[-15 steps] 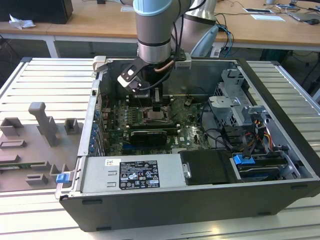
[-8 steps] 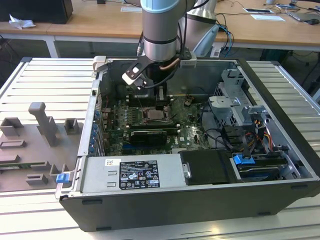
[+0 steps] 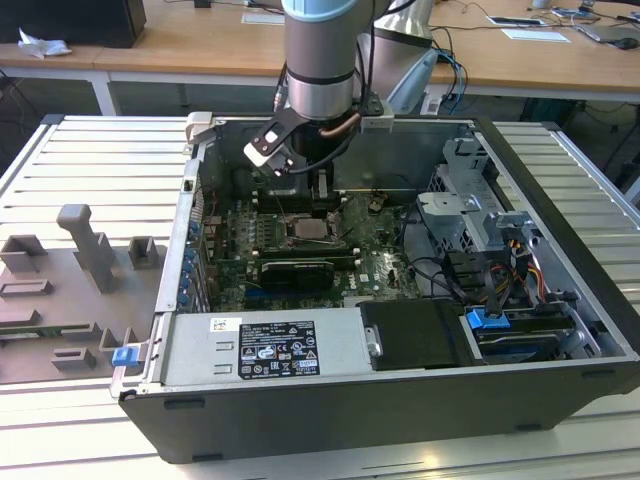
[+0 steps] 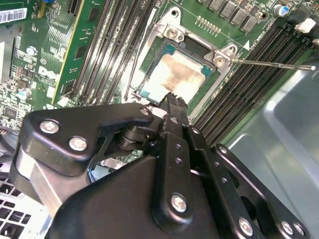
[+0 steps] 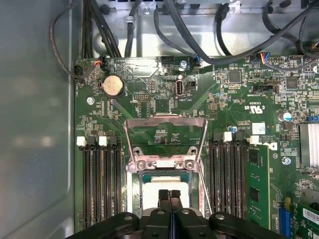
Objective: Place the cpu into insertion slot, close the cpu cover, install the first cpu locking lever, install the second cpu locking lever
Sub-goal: 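Close the cpu cover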
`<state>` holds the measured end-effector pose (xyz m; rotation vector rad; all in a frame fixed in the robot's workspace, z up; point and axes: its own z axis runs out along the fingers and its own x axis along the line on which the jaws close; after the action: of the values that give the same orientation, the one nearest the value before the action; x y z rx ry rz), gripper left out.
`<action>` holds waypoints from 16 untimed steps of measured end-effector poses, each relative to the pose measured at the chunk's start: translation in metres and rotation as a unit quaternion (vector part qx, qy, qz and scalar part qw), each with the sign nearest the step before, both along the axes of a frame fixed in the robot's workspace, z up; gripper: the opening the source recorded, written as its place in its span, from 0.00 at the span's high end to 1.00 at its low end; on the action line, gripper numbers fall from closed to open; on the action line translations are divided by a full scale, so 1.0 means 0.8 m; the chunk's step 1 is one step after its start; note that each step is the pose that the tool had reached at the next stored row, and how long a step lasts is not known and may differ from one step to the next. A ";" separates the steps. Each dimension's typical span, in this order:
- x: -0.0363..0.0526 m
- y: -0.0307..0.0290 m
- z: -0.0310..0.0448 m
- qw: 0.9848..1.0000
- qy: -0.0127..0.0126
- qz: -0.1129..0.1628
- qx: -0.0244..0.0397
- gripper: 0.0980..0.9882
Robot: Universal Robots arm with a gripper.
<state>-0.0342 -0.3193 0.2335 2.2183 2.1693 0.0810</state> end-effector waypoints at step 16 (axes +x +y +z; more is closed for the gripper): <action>0.000 0.0011 0.0029 1.000 0.000 0.000 -0.002 0.99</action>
<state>-0.0342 -0.3184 0.2358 2.2162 2.1676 0.0765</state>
